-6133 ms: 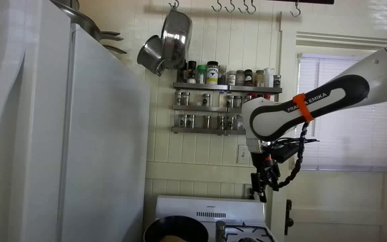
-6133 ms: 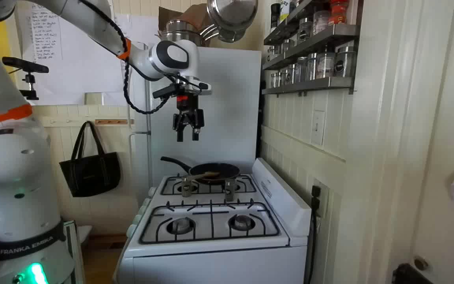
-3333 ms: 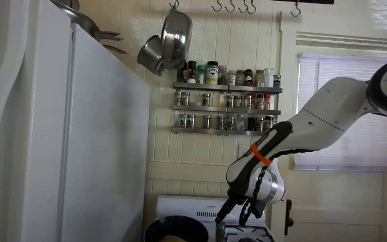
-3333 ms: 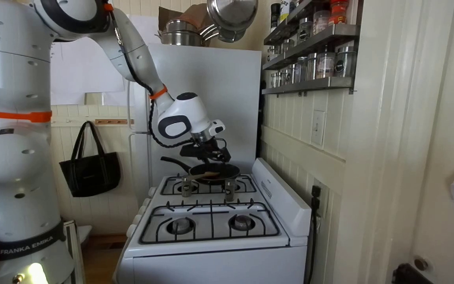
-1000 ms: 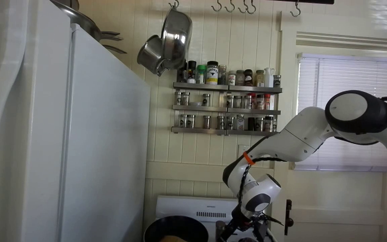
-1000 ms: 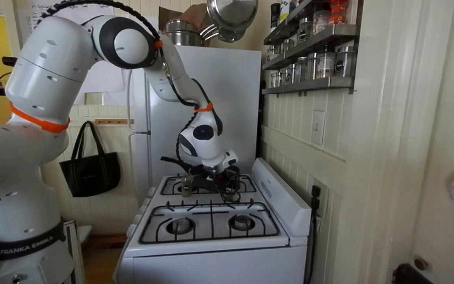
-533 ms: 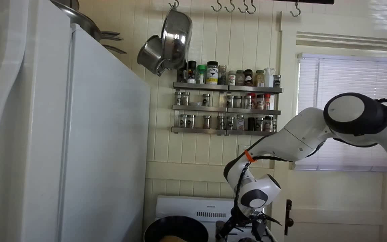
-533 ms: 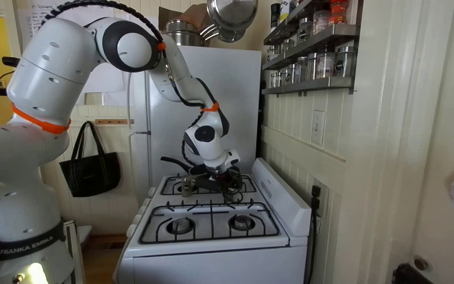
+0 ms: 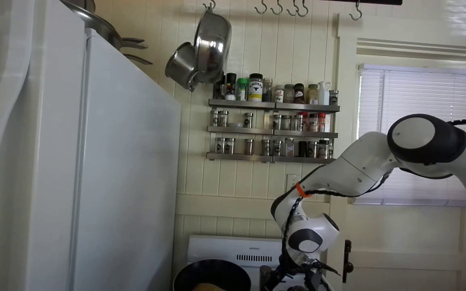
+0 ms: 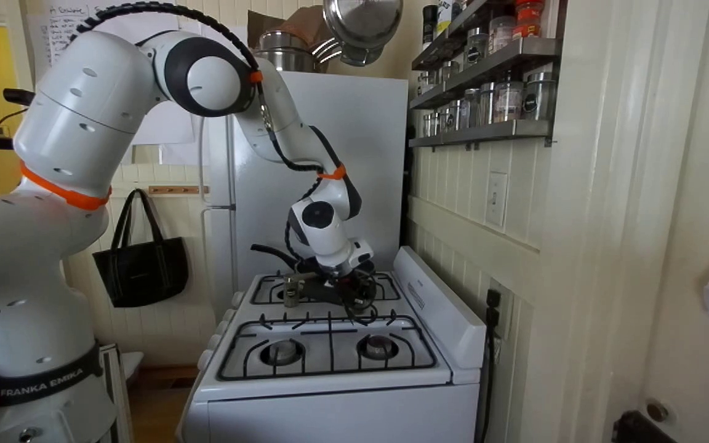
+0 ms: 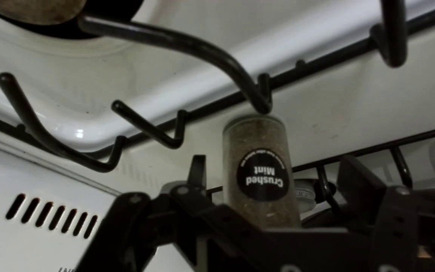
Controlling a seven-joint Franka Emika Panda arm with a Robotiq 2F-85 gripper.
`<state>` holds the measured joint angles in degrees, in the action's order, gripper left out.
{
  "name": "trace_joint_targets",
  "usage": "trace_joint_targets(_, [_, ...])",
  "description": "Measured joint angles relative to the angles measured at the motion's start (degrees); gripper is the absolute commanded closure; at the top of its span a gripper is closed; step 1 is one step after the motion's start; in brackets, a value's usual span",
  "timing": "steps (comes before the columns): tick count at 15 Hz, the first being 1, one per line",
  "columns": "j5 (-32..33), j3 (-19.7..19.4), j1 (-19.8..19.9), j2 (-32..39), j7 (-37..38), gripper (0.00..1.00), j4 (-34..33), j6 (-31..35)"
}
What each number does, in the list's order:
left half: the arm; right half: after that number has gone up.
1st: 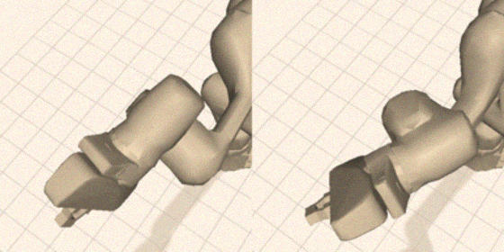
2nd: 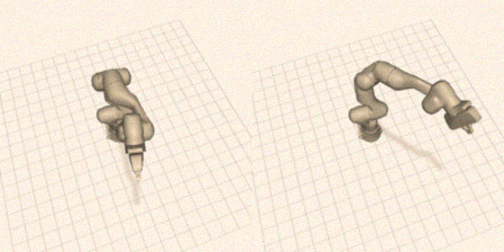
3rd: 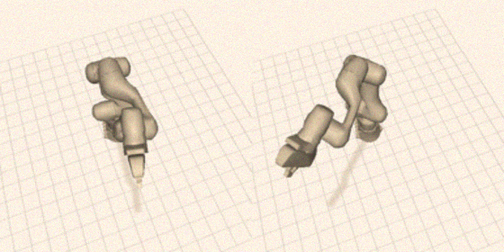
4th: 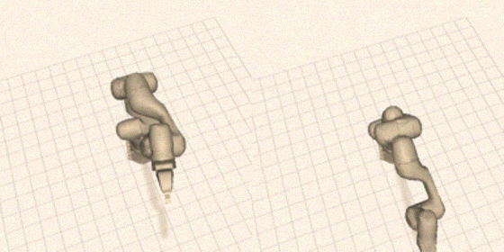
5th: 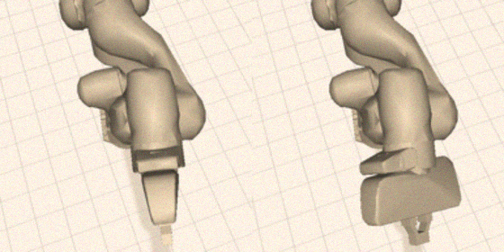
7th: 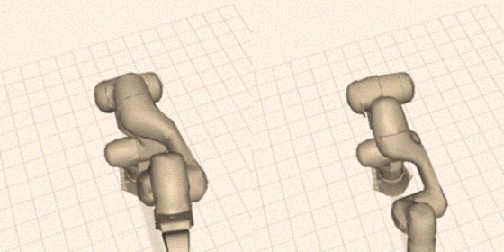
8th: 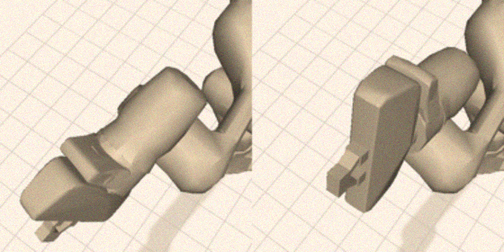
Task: Put one of the glass containers on the stove on the middle shelf
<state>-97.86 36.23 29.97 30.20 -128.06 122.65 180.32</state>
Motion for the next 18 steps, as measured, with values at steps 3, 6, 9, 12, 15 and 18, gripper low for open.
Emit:
trace_joint_targets(3, [-3.1, -0.6, -0.1, 0.1, -4.1, 0.65, -1.0, -0.5])
trace_joint_targets(6, [-6.3, -1.4, -0.4, 0.1, -8.2, 0.77, -1.7, -1.2])
trace_joint_targets(9, [-9.6, -2.5, -0.9, 0.1, -12.0, 0.27, -2.3, -2.8])
trace_joint_targets(12, [-12.8, -3.7, -1.6, 0.1, -15.5, 0.17, -2.5, -4.2])
trace_joint_targets(15, [-15.8, -5.2, -2.5, 0.2, -18.6, 0.0, -2.5, -5.4])
trace_joint_targets(18, [-18.8, -6.6, -3.6, 0.2, -21.6, 0.0, -2.6, -6.9])
